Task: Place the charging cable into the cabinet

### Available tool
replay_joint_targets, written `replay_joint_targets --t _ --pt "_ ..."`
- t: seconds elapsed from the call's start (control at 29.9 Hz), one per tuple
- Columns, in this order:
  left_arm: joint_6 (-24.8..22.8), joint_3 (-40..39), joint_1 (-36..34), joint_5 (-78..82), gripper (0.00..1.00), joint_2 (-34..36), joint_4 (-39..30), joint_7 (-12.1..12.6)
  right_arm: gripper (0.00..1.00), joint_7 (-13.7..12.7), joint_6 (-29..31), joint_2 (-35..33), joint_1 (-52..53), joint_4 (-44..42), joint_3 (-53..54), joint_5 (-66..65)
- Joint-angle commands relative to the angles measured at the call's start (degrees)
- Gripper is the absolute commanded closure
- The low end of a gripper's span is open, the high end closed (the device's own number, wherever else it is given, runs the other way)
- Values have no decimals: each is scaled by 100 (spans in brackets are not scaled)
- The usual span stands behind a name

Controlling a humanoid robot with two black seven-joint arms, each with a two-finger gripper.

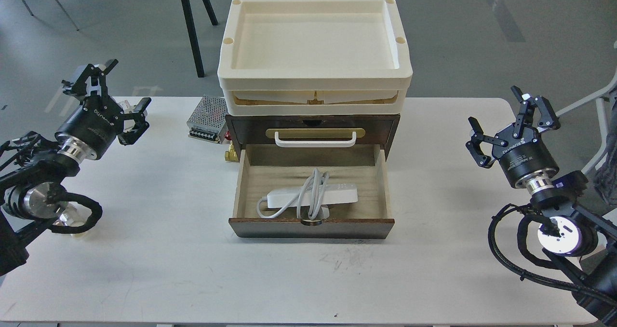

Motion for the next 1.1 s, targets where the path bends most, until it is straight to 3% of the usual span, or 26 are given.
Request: replay_joint_targets --t 0.0,0.13,0.23,0.5,0.7,1.07 --pt "-102 -271 12 -350 1 -327 552 0 1 0 -1 14 26 -23 -6 0" --pt "-208 -650 29 -482 1 -915 1212 0 1 0 -1 14 35 -41 3 0" --pt "-609 -641 108 -474 0 -987 1292 0 1 0 8 14 44 -32 12 9" --pt "-609 -606 275 -307 0 -961 1345 0 1 0 34 -3 26 3 205 35" --pt "-609 -659 240 -289 0 -1040 2039 0 1 0 78 -29 -35 38 381 44" --pt "-609 -668 170 -280 0 -1040 2048 0 1 0 78 -38 -35 38 513 35"
